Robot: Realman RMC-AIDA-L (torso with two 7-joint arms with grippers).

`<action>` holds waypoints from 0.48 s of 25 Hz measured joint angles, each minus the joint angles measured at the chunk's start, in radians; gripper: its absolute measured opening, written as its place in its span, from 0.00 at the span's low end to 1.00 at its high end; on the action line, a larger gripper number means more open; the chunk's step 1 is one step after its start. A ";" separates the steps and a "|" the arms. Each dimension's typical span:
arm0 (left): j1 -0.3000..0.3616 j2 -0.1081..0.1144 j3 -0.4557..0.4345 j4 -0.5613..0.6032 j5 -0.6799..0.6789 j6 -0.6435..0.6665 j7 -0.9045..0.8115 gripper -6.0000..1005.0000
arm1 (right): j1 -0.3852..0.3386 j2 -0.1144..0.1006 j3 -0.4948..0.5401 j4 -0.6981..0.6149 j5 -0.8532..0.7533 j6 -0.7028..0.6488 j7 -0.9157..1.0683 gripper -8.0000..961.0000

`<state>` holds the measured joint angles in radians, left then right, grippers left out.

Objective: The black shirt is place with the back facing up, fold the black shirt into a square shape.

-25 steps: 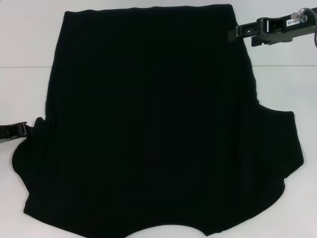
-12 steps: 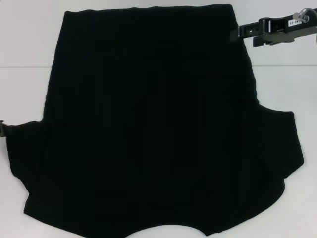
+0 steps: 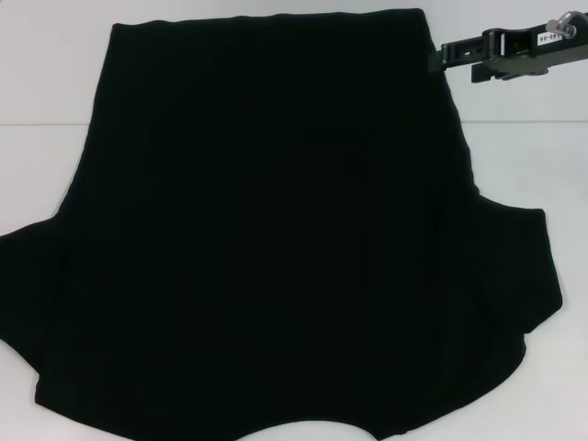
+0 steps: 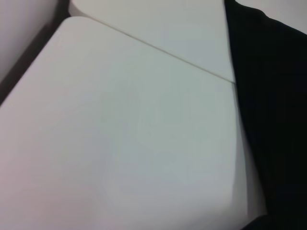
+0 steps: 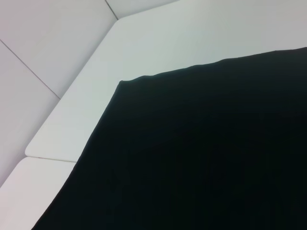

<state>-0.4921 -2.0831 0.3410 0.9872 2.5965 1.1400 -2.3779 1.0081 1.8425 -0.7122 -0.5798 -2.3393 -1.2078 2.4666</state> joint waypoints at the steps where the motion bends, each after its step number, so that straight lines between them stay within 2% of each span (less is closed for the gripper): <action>1: 0.001 0.000 0.000 0.002 0.000 0.000 -0.001 0.03 | 0.000 0.000 0.000 0.000 0.000 0.001 0.000 0.95; 8: -0.024 0.007 0.013 0.005 0.000 0.020 -0.002 0.03 | 0.001 0.000 0.001 0.000 0.000 0.002 0.000 0.95; 12: -0.066 0.027 0.023 0.010 0.018 0.070 -0.002 0.03 | 0.001 0.000 0.000 0.000 0.000 0.002 0.000 0.95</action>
<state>-0.5585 -2.0558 0.3638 0.9972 2.6141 1.2101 -2.3803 1.0094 1.8422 -0.7119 -0.5798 -2.3393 -1.2057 2.4666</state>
